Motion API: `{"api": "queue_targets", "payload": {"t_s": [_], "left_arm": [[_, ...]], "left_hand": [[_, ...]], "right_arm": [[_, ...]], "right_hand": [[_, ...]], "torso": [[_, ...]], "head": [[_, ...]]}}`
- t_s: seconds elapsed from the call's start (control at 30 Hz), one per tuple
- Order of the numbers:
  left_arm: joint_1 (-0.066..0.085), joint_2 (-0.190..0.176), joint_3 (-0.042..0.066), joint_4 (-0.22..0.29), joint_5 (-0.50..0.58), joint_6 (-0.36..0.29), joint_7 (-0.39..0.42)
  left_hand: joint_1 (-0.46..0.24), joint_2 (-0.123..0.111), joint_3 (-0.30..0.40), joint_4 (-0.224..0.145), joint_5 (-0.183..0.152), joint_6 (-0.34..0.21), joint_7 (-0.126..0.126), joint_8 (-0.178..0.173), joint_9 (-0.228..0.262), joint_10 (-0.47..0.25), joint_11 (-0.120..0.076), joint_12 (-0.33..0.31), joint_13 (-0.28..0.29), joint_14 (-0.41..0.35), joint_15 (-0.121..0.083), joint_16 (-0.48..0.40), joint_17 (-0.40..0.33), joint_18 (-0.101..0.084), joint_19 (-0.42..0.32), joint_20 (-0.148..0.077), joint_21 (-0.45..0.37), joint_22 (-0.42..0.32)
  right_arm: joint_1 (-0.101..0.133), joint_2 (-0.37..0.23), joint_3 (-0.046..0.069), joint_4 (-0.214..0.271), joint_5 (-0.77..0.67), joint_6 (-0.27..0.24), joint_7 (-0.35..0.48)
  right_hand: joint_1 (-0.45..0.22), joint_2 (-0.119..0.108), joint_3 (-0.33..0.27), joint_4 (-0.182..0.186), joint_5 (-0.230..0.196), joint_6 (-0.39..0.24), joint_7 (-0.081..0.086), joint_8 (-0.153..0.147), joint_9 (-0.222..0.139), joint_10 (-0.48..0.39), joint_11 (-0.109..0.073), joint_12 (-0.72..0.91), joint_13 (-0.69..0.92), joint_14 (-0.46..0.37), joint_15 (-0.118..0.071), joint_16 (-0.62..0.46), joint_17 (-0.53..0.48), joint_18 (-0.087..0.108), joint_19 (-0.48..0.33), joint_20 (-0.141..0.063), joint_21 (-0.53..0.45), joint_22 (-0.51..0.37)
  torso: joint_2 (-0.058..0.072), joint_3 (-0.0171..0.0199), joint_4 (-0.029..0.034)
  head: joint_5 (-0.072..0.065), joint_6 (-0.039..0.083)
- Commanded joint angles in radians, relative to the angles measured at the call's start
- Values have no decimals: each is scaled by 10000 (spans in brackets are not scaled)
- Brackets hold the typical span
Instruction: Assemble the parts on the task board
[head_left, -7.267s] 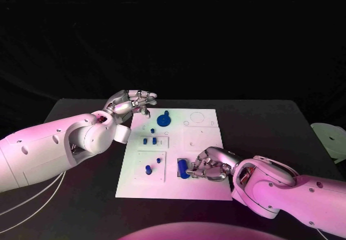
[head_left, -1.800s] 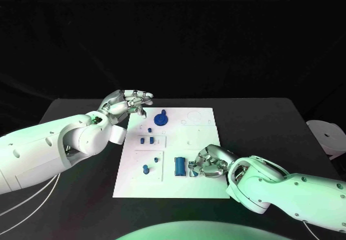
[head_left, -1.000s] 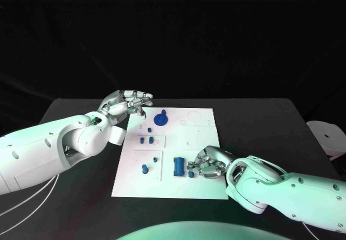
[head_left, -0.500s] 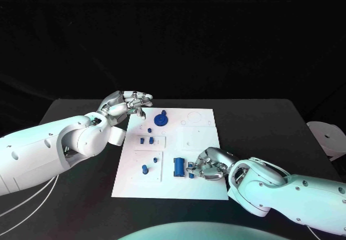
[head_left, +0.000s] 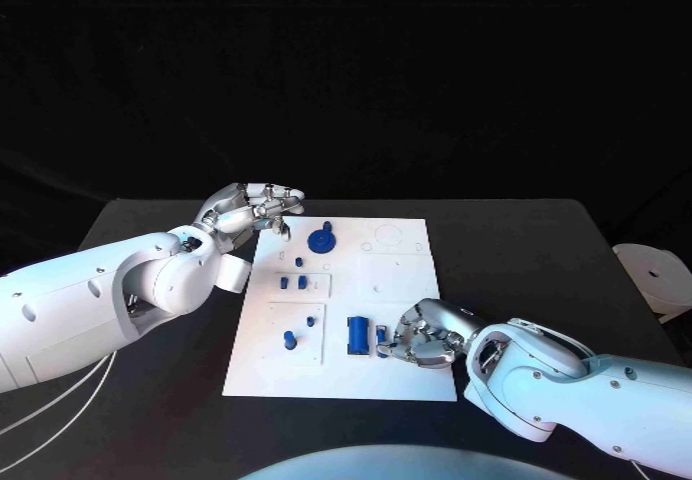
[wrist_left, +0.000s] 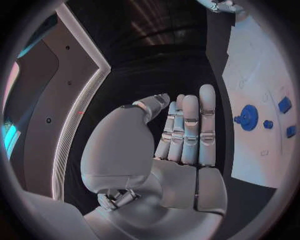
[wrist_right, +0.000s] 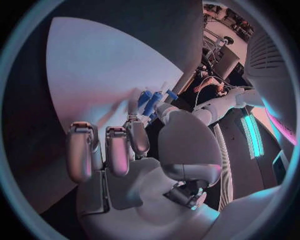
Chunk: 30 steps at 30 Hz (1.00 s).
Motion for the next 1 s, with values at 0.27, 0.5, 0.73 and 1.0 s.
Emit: {"api": "queue_targets", "payload": {"t_s": [0.27,0.5,0.73,1.0], "left_arm": [[3,33,5,0,-24,161,39],[3,28,5,4,-24,159,35],[3,29,5,3,-25,162,33],[3,36,5,-7,-25,169,34]], "left_hand": [[-71,58,-32,45,8,-39,55,-36,10,-51,-15,-67,10,-75,14,50,16,142,-17,63,-61,-12],[-71,58,-32,45,8,-39,55,-36,10,-51,-15,-67,10,-75,14,50,16,142,-17,63,-61,-12],[-71,58,-32,45,8,-39,55,-36,10,-51,-15,-67,10,-75,14,50,16,142,-17,63,-61,-12],[-71,58,-32,45,8,-39,55,-36,10,-51,-15,-67,10,-75,14,50,16,142,-17,63,-61,-12]], "right_arm": [[-16,32,-4,-95,123,523,153],[-18,90,-4,-259,79,511,107],[-19,215,-3,-540,40,467,135],[-18,462,-2,-806,30,491,224]], "right_hand": [[227,70,-103,4,-34,26,-30,1,10,59,-23,58,287,700,-93,36,823,-77,470,-50,70,2225],[322,128,-119,7,-22,28,-30,-2,8,66,-24,69,299,703,-93,41,835,-79,473,-51,75,2227],[356,168,-125,16,-18,31,-29,-3,7,70,-24,77,307,706,-94,48,853,-80,475,-52,80,2229],[405,214,-134,18,-8,36,-31,-3,6,84,-25,108,332,709,-94,52,865,-83,483,-52,96,2234]], "torso": [[11,-3,35],[18,-8,45],[11,-8,41],[17,-9,46]], "head": [[-48,16],[-48,11],[-47,16],[-66,25]]}}
